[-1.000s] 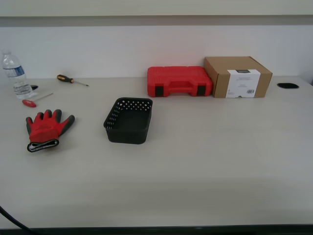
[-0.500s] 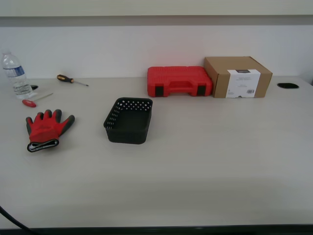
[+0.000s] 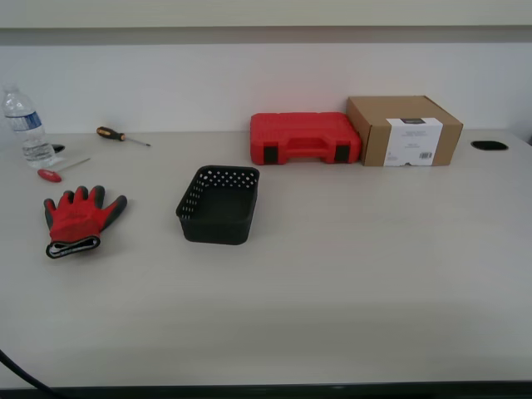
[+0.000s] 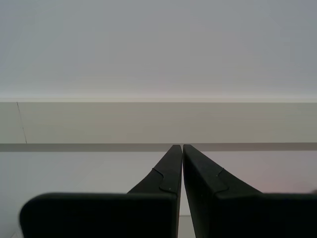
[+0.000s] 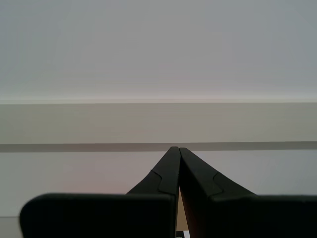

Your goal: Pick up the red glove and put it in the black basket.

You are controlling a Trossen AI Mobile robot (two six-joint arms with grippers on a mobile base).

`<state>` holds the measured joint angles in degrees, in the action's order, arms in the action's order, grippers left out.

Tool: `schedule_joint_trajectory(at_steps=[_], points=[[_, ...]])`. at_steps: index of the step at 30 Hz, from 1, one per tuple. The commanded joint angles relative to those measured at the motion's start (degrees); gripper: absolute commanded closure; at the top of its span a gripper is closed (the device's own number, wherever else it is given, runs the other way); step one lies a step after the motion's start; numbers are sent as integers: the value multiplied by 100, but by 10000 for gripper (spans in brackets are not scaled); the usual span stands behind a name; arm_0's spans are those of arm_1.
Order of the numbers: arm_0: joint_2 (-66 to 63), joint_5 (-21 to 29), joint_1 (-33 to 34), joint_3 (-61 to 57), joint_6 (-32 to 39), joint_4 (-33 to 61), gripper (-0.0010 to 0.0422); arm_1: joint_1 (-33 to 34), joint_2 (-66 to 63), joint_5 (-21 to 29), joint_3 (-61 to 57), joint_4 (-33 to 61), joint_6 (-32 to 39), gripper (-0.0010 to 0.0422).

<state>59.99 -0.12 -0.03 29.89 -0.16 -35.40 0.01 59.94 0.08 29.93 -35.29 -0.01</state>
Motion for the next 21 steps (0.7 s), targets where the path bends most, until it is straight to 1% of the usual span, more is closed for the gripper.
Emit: schedule_joint_trajectory(at_steps=[1,11,15,17,21], points=[[0,0,2,11,17,-13,412,0,4,-13,22,-44,0,412],[0,0,4,11,17,-13,412,2,4,-13,188,118,0,412],[0,0,2,11,17,-13,412,0,13,-85,188,787,31,413],[0,0,4,11,17,-13,412,-2,13,-151,188,1209,192,412],[0,0,4,11,17,-13,412,-9,35,-575,188,1873,695,412]])
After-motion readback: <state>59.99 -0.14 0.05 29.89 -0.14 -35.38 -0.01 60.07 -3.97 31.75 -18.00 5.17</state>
